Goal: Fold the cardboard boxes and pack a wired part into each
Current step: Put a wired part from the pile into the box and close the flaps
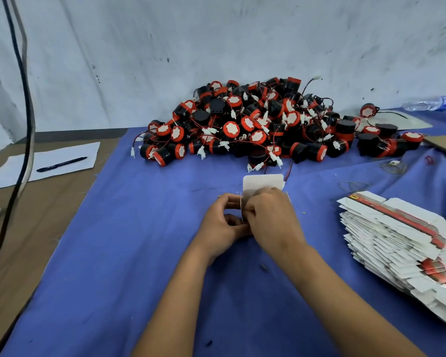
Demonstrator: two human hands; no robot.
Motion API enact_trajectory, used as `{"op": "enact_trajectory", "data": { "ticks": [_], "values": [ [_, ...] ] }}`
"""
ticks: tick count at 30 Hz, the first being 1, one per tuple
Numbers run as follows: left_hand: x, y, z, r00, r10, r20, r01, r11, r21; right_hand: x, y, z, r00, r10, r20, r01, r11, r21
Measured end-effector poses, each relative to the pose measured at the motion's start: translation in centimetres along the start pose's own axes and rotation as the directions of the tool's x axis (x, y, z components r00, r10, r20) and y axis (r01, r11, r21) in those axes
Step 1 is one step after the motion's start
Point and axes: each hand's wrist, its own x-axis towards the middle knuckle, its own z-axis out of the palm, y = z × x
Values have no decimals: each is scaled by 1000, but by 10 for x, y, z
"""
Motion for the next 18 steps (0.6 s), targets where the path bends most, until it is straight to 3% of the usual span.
{"op": "enact_trajectory", "data": {
  "ticks": [3, 5, 9, 10, 11, 12, 14, 15, 16, 17, 18],
  "values": [
    [0, -1, 1, 1000, -1, -9, 1, 1000, -3, -4, 13, 2, 995, -94, -39, 95, 995, 25],
    [1, -2, 0, 1000, 0, -9, 0, 1000, 2, -7, 21, -1, 977, -209, 41, 208, 978, 29],
    [1, -1, 0, 1000, 6, -12, -6, 1000, 15, -7, 32, -9, 934, -296, 202, 299, 954, 14],
    [1, -1, 0, 1000, -1, -17, 1, 1000, 14, -8, 32, -11, 929, -333, 160, 332, 943, 33],
    [0, -1, -1, 1000, -9, -22, 10, 1000, 15, -9, 32, -13, 929, -369, 26, 366, 928, 73],
    [1, -1, -1, 999, -15, -32, 16, 1000, 19, -10, 35, -12, 911, -365, -194, 386, 918, 86],
    [1, -1, -3, 999, -12, -47, 14, 999, 38, -9, 44, -10, 837, -94, -539, 215, 963, 165],
    [1, -1, -3, 999, -9, -48, 11, 999, 48, -8, 50, -8, 827, 110, -552, 75, 950, 303],
    [0, 0, -3, 999, -7, -46, 10, 998, 55, -6, 55, -5, 854, 298, -427, -60, 871, 487],
    [0, 0, -3, 999, -10, -38, 12, 998, 54, -4, 59, 0, 890, 412, -196, -194, 731, 655],
    [-1, 0, -4, 1000, -16, -17, 17, 999, 38, -3, 61, 5, 906, 421, 35, -300, 582, 756]
  ]
}}
